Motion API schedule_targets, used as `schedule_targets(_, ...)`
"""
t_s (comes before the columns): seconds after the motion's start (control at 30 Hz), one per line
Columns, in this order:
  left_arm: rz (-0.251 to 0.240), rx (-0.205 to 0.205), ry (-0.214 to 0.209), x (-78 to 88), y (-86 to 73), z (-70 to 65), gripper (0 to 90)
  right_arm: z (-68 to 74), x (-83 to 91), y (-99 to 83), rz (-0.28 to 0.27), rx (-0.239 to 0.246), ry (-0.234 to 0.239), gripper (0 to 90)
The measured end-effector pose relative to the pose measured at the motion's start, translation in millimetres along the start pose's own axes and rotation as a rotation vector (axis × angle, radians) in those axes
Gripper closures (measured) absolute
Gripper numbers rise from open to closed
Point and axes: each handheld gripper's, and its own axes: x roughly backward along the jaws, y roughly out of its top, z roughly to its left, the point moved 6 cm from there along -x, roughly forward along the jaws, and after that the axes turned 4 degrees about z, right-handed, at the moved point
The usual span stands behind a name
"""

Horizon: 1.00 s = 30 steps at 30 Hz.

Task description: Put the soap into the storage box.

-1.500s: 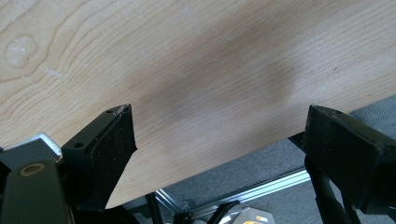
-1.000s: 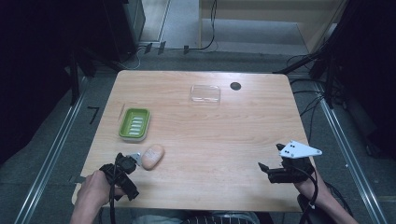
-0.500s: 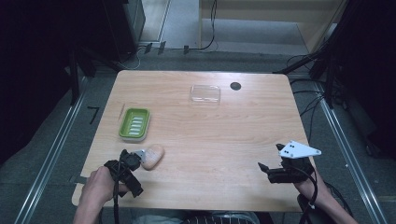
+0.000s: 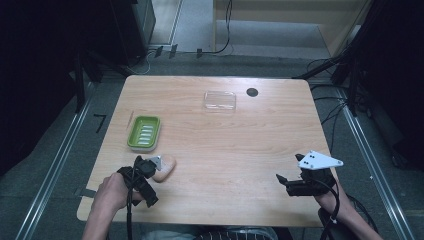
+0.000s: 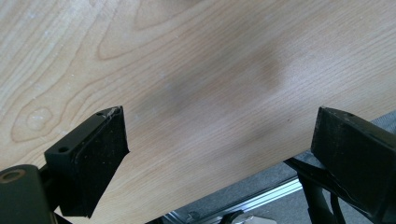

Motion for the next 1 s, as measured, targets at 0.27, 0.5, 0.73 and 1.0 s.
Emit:
schedule_targets(0.27,0.003,-0.009,0.003,3.6,4.4,0.9,4.3,0.2,-0.8,0.5,0.000,0.000,-0.001,13.4)
schedule_targets(0.5,-0.003,-0.011,-0.006,6.9,10.8,2.9,4.3,0.3,-0.9,0.7,-0.001,0.000,0.000,13.3)
schedule_targets(0.73,-0.019,-0.018,-0.009,12.9,22.1,4.0,4.2,0.1,-1.1,0.8,0.001,0.001,0.000,13.4)
schedule_targets(1.0,-0.009,-0.026,-0.021,12.5,34.0,6.5,3.4,0.1,-1.2,0.9,0.000,-0.002,0.000,13.3)
